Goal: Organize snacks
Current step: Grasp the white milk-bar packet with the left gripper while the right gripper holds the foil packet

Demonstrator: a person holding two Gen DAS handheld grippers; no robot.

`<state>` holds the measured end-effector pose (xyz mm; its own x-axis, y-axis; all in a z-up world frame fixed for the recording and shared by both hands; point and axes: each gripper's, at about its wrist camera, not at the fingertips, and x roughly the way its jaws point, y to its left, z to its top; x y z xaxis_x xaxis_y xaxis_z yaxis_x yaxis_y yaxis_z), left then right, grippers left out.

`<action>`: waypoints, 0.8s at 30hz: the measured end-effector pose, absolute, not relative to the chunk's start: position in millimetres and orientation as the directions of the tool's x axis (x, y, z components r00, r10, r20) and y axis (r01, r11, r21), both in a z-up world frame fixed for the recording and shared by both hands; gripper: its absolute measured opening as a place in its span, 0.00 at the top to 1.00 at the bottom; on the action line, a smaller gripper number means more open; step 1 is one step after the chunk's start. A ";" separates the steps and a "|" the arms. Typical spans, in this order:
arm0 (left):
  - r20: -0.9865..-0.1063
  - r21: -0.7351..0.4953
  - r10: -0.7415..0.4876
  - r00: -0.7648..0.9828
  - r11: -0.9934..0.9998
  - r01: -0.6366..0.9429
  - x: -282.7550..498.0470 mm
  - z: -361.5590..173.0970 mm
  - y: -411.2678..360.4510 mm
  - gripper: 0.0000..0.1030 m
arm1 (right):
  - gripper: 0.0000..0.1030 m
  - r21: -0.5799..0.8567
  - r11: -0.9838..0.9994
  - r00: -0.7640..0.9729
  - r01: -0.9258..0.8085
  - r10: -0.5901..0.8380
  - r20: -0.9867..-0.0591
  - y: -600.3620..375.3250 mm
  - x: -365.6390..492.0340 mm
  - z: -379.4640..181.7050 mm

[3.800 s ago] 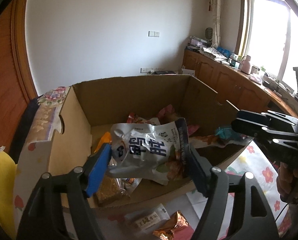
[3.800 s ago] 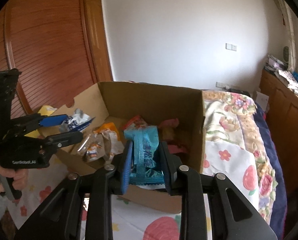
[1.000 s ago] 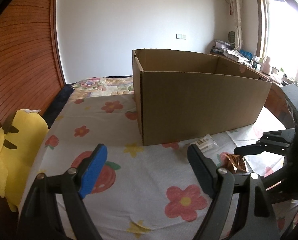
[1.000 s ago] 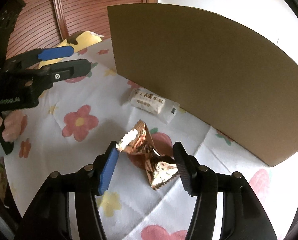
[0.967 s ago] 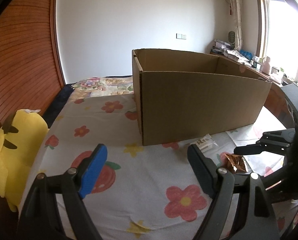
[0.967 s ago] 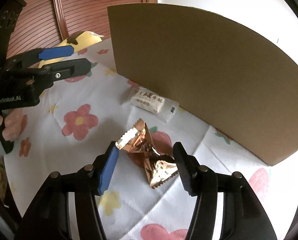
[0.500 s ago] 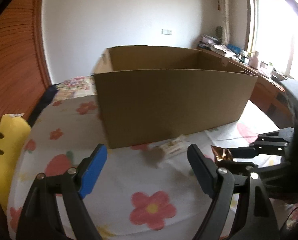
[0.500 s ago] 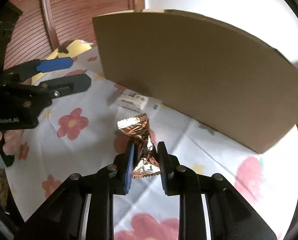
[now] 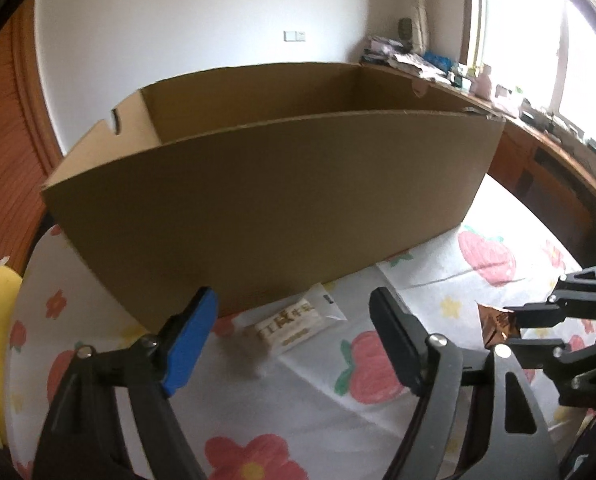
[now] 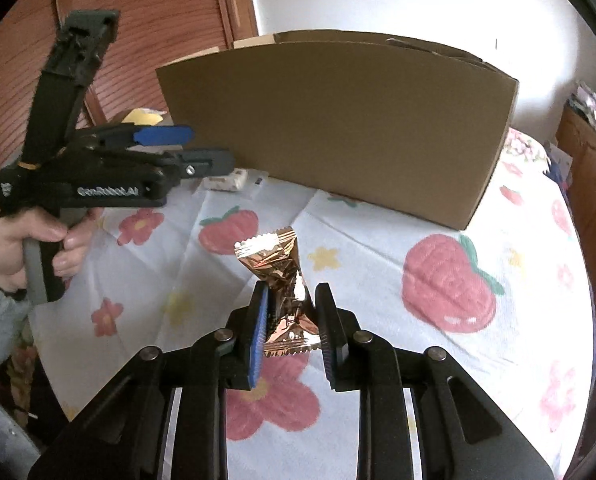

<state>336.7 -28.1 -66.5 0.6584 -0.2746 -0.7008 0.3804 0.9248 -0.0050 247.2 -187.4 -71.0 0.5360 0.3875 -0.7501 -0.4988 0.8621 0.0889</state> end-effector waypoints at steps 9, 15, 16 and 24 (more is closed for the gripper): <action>-0.755 0.103 -0.182 0.630 0.916 0.388 347.0 -82.3 -41.4 0.24 | 0.79 0.097 0.853 0.527 -0.512 0.401 -0.749 -186.8 249.5 -72.1; -0.794 0.040 -0.235 0.560 0.900 0.435 343.9 -90.9 -46.2 0.28 | 0.78 0.089 0.851 0.531 -0.518 0.401 -0.746 -187.6 247.8 -71.8; -0.796 0.027 -0.249 0.552 0.896 0.444 342.0 -90.9 -46.4 0.30 | 0.78 0.088 0.851 0.532 -0.518 0.401 -0.746 -187.6 247.6 -71.7; -0.776 0.014 -0.288 0.561 0.881 0.472 327.8 -80.3 -52.2 0.34 | 0.78 0.087 0.854 0.535 -0.513 0.397 -0.746 -187.6 246.4 -70.9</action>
